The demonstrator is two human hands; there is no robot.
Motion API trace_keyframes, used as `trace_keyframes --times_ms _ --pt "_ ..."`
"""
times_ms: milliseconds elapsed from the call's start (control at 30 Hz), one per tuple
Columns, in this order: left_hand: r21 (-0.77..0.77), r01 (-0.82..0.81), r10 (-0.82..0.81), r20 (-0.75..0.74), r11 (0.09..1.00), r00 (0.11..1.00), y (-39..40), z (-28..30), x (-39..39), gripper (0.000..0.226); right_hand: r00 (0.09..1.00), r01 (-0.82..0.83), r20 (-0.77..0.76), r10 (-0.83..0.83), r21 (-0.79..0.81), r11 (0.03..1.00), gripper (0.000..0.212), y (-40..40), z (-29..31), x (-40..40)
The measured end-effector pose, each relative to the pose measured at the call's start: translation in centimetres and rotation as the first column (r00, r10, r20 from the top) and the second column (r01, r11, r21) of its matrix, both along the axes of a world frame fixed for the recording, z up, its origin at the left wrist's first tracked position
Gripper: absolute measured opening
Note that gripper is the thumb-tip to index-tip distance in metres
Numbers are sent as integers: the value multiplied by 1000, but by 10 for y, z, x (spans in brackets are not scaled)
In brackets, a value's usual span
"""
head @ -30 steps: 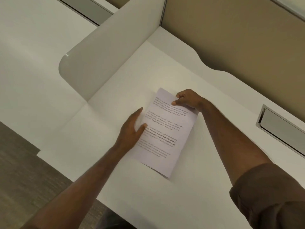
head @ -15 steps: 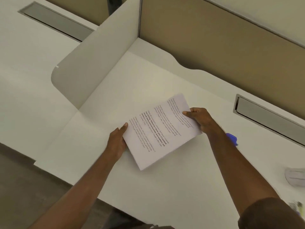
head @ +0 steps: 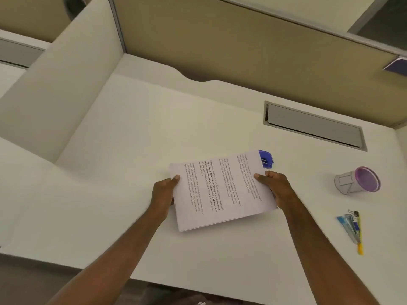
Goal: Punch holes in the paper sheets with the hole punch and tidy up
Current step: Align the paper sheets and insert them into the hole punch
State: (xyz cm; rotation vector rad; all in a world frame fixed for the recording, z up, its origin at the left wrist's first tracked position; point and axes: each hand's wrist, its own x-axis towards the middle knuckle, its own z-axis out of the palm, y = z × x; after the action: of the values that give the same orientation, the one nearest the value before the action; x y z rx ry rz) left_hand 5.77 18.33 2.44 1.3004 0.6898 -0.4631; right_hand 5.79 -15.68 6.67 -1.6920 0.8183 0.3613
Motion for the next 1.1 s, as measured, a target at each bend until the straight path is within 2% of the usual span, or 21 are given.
trace_keyframes --times_ms 67,300,533,933,1100 --pt "30 48 -47 -11 998 999 -17 -2 0 23 1000 19 -16 -20 -31 999 35 -16 -1 -16" --pt "178 179 -183 3 968 983 -75 -6 5 30 987 151 -51 -150 17 988 18 -66 -9 -61" --pt "325 255 -274 13 911 962 -116 -15 22 50 972 232 -47 -230 58 971 17 -96 -19 -79" --pt "373 284 -316 26 883 948 -145 -17 37 45 960 278 -48 -276 53 959 16 -117 -33 -82" --pt "397 268 -303 26 878 953 -149 -18 36 50 959 280 -46 -278 40 959 16 -116 -34 -81"
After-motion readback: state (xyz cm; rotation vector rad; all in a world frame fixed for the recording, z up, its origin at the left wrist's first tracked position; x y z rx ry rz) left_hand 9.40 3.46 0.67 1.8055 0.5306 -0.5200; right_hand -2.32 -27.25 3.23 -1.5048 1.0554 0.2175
